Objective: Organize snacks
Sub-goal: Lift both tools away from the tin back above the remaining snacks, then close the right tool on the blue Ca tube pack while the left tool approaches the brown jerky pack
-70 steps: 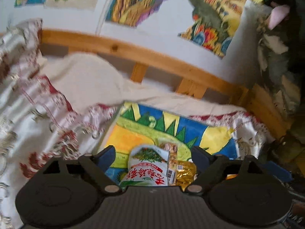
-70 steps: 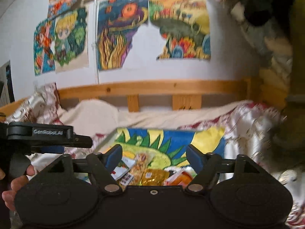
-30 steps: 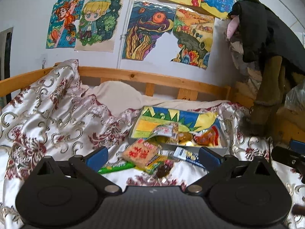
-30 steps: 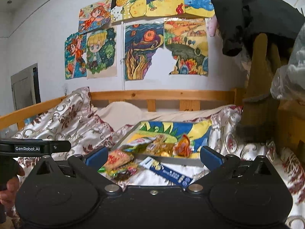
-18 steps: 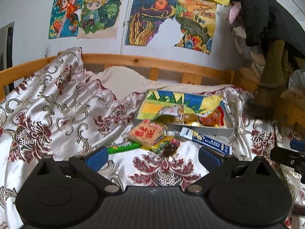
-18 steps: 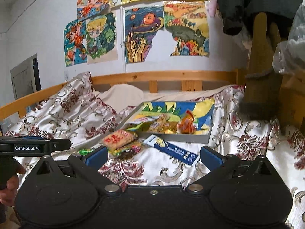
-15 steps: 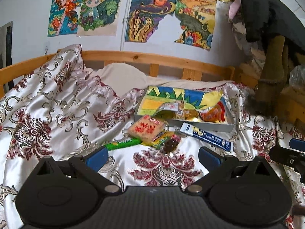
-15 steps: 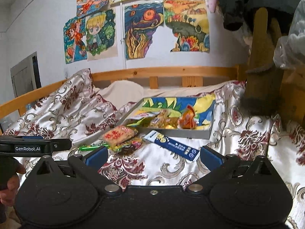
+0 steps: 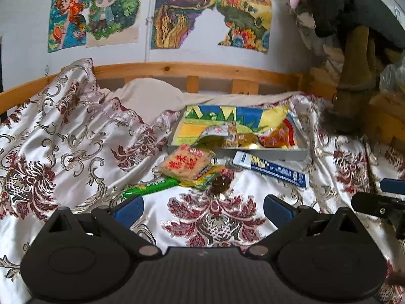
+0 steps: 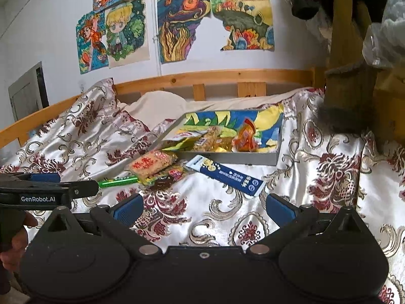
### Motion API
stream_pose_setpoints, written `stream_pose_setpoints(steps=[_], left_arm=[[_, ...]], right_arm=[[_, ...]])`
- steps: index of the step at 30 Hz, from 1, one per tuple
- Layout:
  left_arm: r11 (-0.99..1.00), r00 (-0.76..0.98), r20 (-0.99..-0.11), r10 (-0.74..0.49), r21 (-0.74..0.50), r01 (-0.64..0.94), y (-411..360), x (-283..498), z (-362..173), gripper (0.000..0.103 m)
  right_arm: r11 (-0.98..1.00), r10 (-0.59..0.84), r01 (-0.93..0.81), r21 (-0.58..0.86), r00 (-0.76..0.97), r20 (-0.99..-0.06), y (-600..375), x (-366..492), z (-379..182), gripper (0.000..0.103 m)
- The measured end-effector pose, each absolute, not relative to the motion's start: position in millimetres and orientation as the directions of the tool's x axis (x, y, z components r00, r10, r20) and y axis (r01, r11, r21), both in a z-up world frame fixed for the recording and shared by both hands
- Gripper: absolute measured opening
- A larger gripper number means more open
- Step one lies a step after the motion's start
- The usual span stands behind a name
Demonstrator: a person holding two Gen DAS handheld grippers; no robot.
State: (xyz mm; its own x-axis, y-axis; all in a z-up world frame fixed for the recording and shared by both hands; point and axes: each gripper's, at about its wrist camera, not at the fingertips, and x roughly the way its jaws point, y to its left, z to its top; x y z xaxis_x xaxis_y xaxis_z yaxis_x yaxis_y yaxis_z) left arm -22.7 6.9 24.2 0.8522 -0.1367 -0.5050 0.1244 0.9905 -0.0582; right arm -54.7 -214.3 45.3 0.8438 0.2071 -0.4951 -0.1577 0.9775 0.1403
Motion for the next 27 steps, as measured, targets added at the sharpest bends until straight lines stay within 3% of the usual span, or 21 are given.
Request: stream_pose_setpoints(steps=[17, 27], left_arm=[[0.984, 0.781, -0.599, -0.173, -0.067, 0.166, -1, 16, 1, 0.103], [0.978, 0.777, -0.598, -0.194, -0.053, 0.203, -1, 39, -9, 0.103]], right_arm=[[0.981, 0.189, -0.136, 0.136, 0.808, -0.558, -217, -31, 24, 0.102], [0.97, 0.244, -0.195, 0.147, 0.818, -0.521, -225, 2, 11, 0.102]])
